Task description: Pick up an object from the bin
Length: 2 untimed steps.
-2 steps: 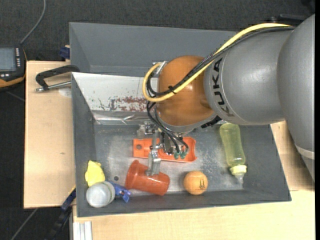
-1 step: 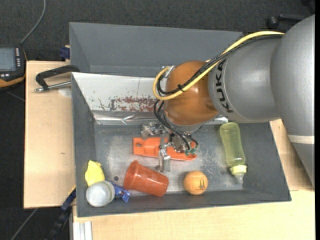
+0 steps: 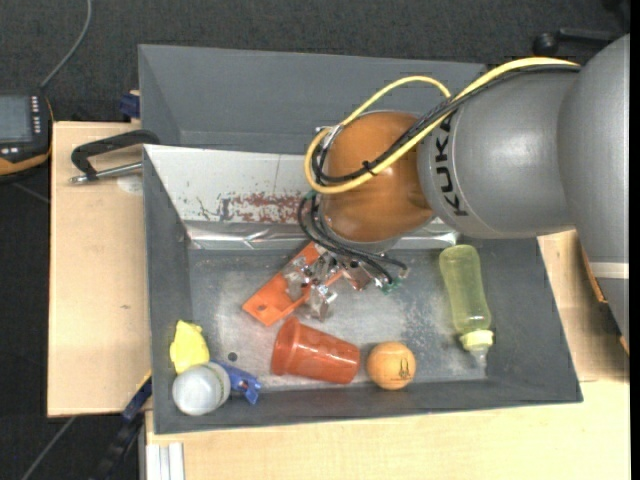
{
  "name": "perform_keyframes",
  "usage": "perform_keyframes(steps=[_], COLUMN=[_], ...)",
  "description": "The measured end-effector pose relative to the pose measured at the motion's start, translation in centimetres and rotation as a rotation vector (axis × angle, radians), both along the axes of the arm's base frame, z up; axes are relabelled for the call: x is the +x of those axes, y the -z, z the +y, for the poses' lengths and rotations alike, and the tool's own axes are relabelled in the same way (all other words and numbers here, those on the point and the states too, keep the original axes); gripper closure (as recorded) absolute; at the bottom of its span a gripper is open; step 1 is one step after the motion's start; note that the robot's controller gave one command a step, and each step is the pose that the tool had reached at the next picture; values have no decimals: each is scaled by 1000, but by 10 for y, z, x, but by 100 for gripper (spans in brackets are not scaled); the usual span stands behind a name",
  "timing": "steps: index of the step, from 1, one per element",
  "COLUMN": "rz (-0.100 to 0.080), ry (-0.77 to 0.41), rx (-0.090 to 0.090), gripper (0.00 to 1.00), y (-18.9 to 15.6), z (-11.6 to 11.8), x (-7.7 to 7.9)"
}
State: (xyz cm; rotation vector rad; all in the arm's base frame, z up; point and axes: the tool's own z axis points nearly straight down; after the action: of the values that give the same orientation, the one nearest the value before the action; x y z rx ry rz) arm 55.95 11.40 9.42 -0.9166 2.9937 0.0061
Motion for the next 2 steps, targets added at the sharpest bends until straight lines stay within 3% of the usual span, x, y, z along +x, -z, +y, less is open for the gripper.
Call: perform_keyframes(steps=[2], rz=[-3], ry=[12], rx=[3], gripper=[100], y=[-12], z=[-3], x=[0])
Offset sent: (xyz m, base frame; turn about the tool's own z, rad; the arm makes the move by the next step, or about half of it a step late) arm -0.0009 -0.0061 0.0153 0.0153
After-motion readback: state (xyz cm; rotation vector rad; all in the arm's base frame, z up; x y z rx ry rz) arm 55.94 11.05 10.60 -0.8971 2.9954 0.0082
